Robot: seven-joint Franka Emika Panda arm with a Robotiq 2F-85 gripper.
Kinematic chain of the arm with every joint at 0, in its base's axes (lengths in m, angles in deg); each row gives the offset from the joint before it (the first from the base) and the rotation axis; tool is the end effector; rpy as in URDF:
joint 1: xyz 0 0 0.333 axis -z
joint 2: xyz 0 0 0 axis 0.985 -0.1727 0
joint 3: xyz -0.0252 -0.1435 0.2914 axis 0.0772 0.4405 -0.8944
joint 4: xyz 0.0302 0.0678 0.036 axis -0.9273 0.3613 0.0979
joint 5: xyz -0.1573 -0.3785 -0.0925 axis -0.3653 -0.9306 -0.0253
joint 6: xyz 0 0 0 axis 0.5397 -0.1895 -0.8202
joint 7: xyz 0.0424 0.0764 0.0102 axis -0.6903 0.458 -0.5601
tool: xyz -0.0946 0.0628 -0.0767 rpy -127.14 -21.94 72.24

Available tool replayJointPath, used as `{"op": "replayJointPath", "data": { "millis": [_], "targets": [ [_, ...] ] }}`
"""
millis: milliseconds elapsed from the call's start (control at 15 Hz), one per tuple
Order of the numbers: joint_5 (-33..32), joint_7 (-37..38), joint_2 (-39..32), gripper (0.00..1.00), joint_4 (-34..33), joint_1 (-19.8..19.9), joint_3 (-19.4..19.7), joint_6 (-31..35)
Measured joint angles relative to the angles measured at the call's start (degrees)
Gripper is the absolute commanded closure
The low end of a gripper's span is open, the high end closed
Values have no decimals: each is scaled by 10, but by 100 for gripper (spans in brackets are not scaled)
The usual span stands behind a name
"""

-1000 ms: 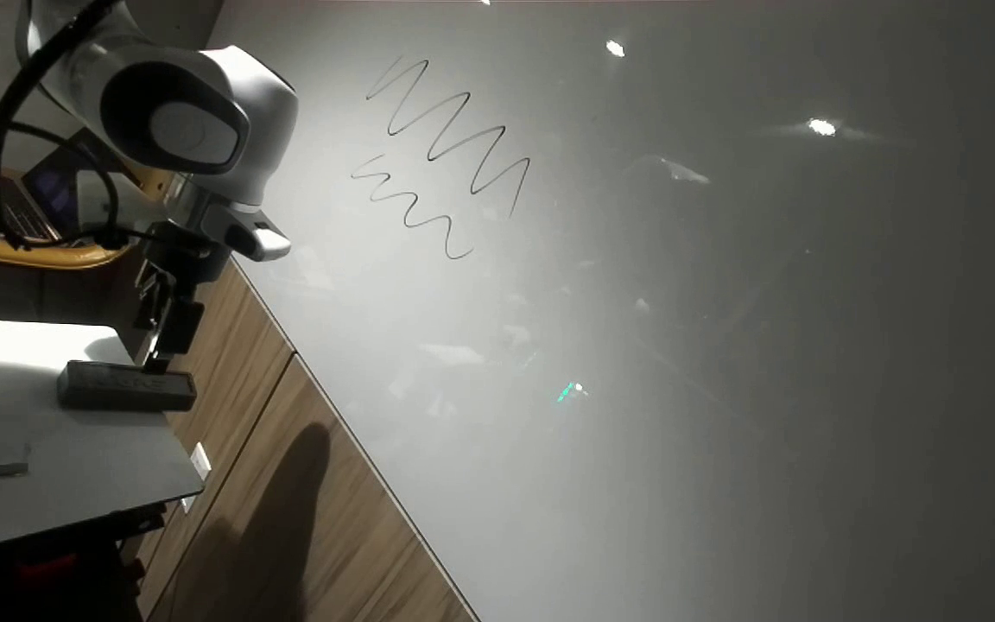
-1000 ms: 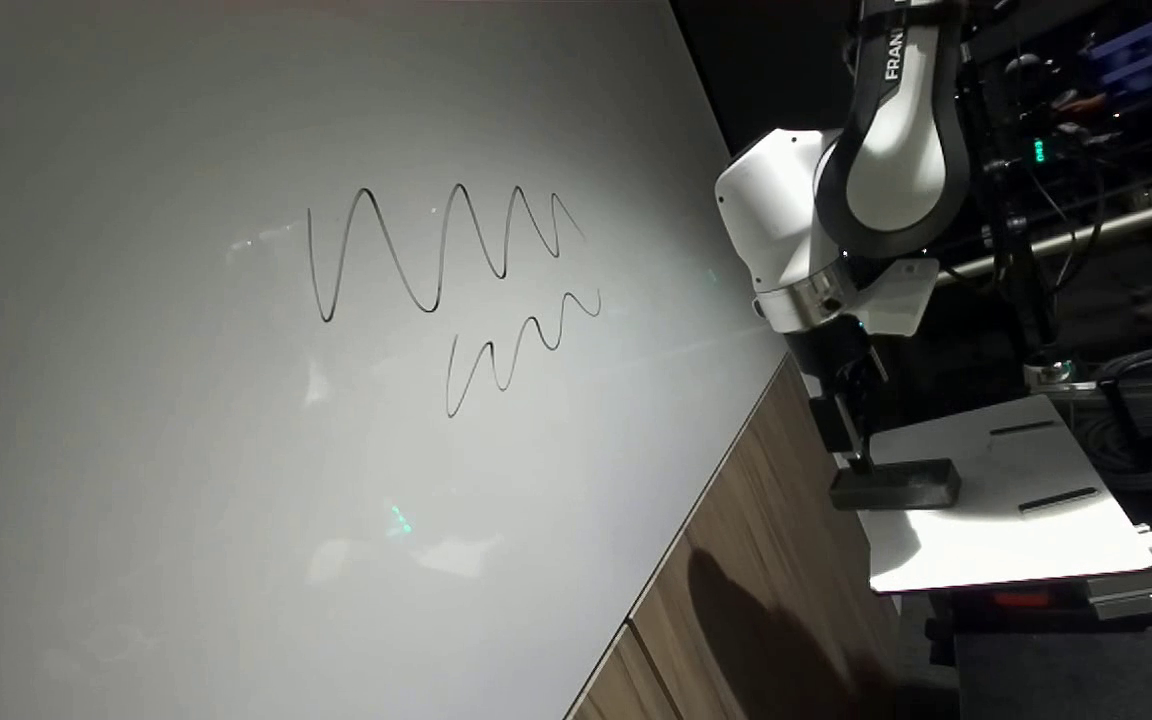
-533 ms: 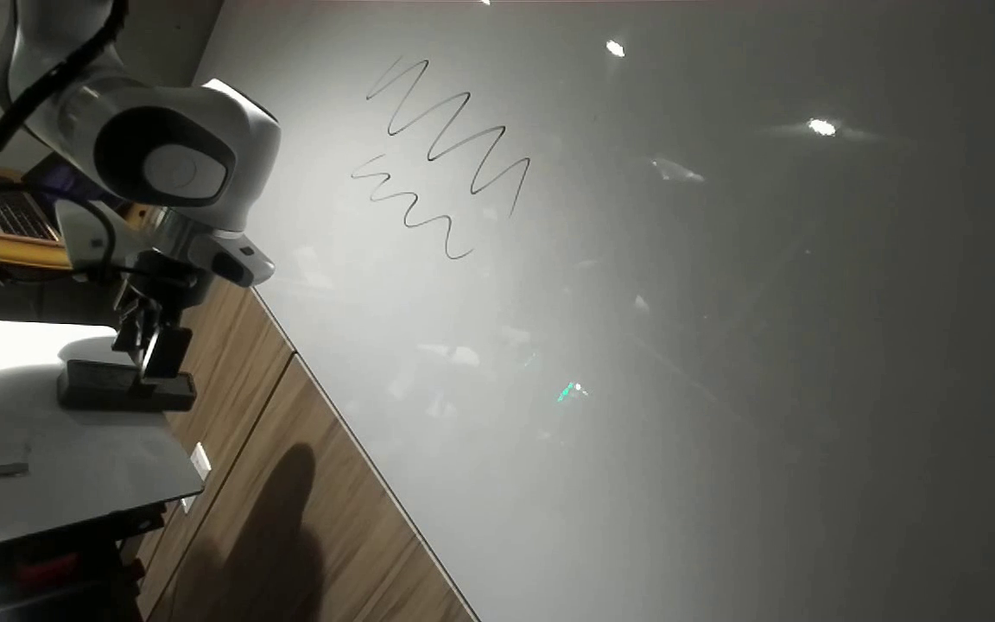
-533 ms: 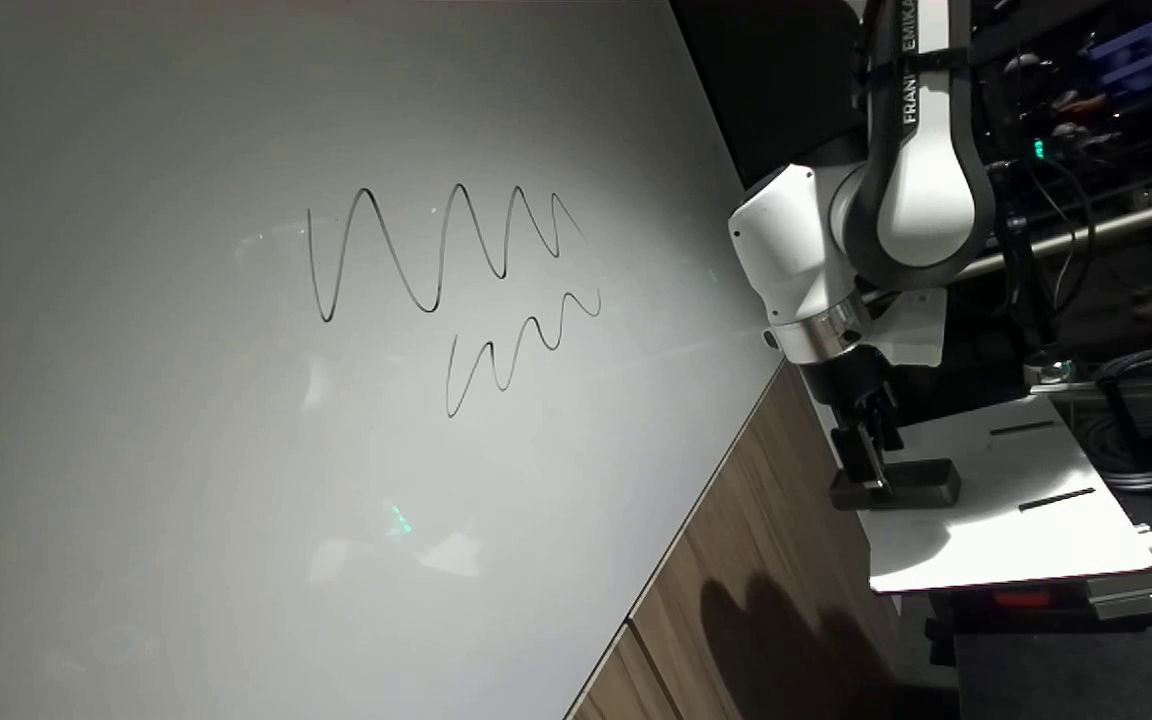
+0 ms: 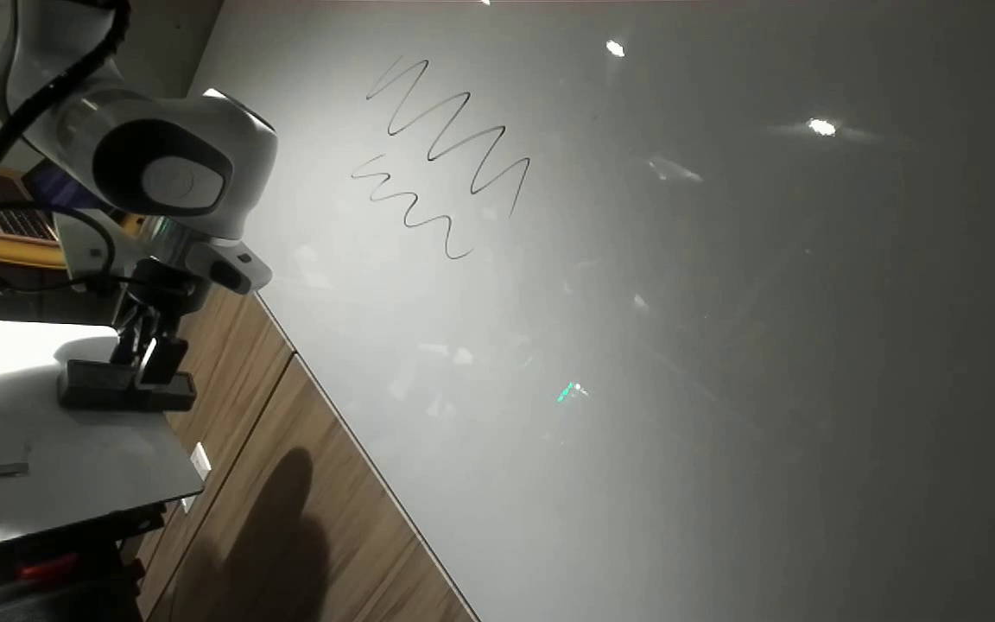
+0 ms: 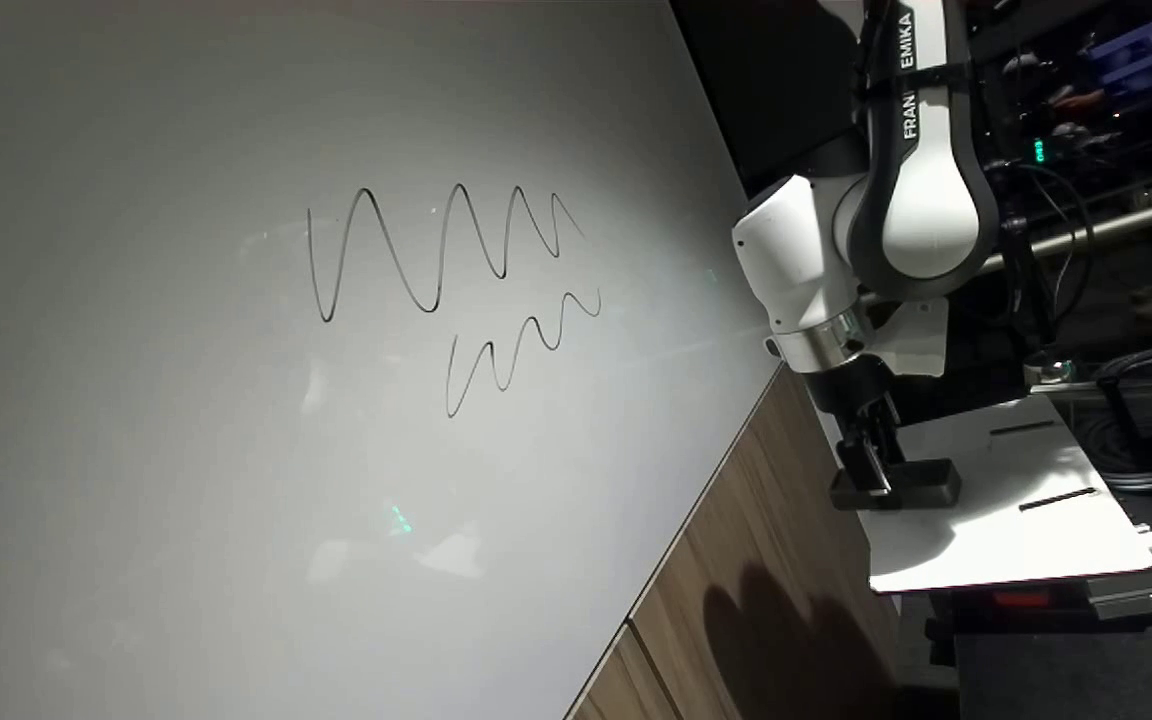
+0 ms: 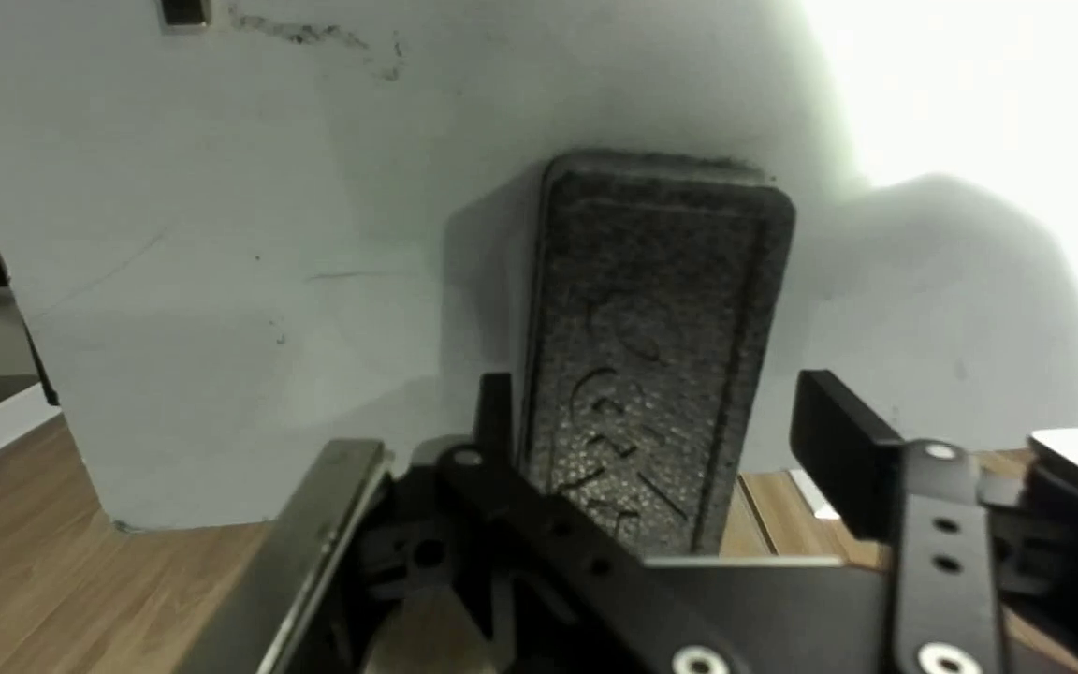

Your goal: Use the eraser to wipe the whiteboard.

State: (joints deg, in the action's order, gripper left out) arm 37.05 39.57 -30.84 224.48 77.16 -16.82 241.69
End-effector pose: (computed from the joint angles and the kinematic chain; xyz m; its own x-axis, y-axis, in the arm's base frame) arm 0.3812 0.0567 0.1400 0.9991 -0.0340 -0.0239 -0.0323 -0.9970 0.0698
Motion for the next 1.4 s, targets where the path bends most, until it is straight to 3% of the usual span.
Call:
{"op": "replayJointPath", "data": {
  "millis": [133, 200, 600, 800, 1133, 1400],
  "targets": [
    [0, 1, 2, 69, -3, -10, 0, 0],
    [-1, 2, 4, 71, -5, -15, 0, 0],
    [-8, 2, 29, 71, -10, -24, -1, -3],
    [-5, -3, 79, 71, -21, -28, -11, -20],
    [-3, -7, 223, 71, -54, -34, -55, -55],
    [-3, -4, 261, 71, -134, -32, -104, -64]
  ]
}}
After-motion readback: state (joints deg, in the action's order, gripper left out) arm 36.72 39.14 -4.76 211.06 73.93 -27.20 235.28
